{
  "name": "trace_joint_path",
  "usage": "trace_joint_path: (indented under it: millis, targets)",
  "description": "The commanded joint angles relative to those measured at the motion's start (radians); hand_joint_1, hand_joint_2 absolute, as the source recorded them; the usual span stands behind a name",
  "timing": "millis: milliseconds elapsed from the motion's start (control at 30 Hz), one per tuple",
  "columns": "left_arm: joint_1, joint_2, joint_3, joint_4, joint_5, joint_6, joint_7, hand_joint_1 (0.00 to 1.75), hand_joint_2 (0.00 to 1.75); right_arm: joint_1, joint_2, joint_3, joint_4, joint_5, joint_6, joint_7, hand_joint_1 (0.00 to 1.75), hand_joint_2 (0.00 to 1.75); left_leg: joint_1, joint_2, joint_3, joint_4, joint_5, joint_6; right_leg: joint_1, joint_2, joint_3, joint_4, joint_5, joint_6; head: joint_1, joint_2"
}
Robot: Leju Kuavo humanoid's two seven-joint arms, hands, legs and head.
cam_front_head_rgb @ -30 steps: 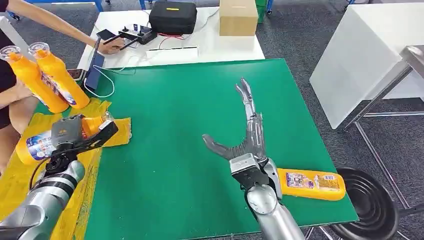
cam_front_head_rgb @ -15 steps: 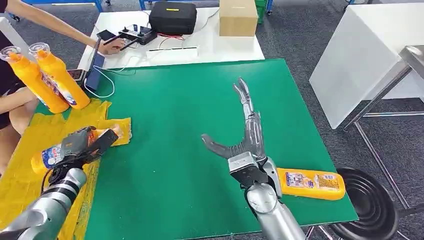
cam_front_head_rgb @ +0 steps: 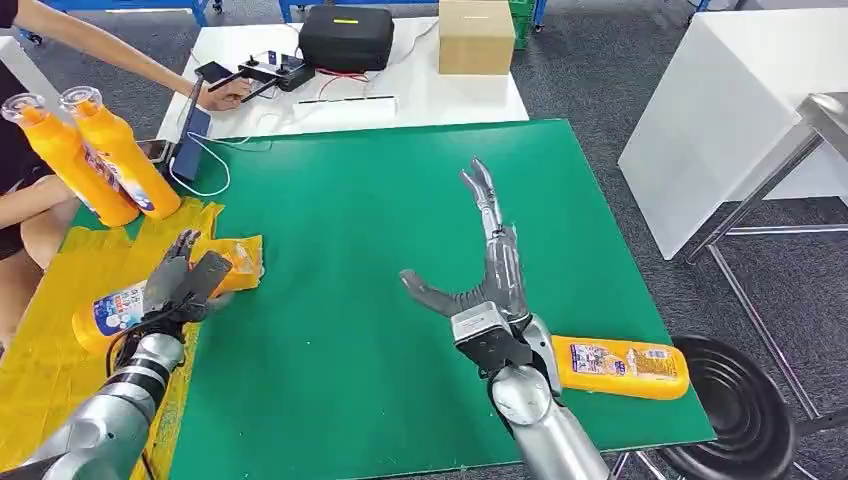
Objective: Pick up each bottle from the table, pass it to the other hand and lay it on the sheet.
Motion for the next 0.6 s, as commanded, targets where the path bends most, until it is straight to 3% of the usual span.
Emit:
trace_joint_path:
  millis: [33, 100, 333, 400, 500, 600]
  targets:
    - [0.016, -0.037, 0.058, 0.002, 0.033, 0.025, -0.010, 0.00, 1.75, -0.048, -0.025, 0.015, 0.071, 0.009, 0.009, 0.006, 0.00, 1.75, 0.001, 0.000, 0.001, 0.000, 0.000, -0.001, 0.001, 0.002, 0.001, -0.001, 0.000, 0.000, 0.000, 0.000]
    - [0.016, -0.037, 0.058, 0.002, 0.033, 0.025, -0.010, 0.00, 1.75, -0.048, -0.025, 0.015, 0.071, 0.009, 0.009, 0.006, 0.00, 1.75, 0.001, 0.000, 0.002, 0.000, 0.000, -0.001, 0.001, 0.002, 0.001, -0.001, 0.000, -0.001, 0.000, 0.000]
    - [0.041, -0.033, -0.032, -0.064, -0.081, 0.314, 0.066, 0.00, 1.75, -0.046, -0.039, 0.038, 0.080, 0.089, 0.011, 0.034, 0.00, 1.75, 0.001, 0.000, 0.002, 0.000, 0.000, -0.001, 0.001, 0.002, 0.001, -0.001, 0.000, 0.000, 0.000, 0.000]
    - [0.113, -0.051, -0.016, -0.260, -0.281, 0.314, 0.155, 0.00, 1.75, -0.044, -0.047, 0.047, 0.081, 0.137, -0.018, 0.037, 0.00, 1.75, 0.003, -0.001, 0.001, 0.001, -0.001, -0.002, 0.003, 0.002, 0.001, -0.001, 0.000, -0.001, 0.000, 0.000]
    - [0.177, -0.131, 0.090, -0.458, -0.366, 0.314, 0.072, 0.00, 1.75, -0.041, -0.078, 0.068, 0.068, 0.217, -0.046, 0.064, 0.00, 1.75, 0.003, -0.002, 0.000, 0.001, -0.001, -0.001, 0.003, 0.002, 0.001, -0.001, -0.001, 0.000, 0.000, 0.000]
    - [0.191, -0.196, 0.127, -0.495, -0.206, 0.314, -0.087, 0.00, 1.75, -0.022, -0.138, 0.085, 0.045, 0.363, -0.053, 0.143, 0.00, 1.75, 0.003, -0.003, -0.001, 0.001, -0.001, -0.001, 0.002, 0.000, 0.001, -0.002, -0.001, 0.000, 0.000, 0.000]
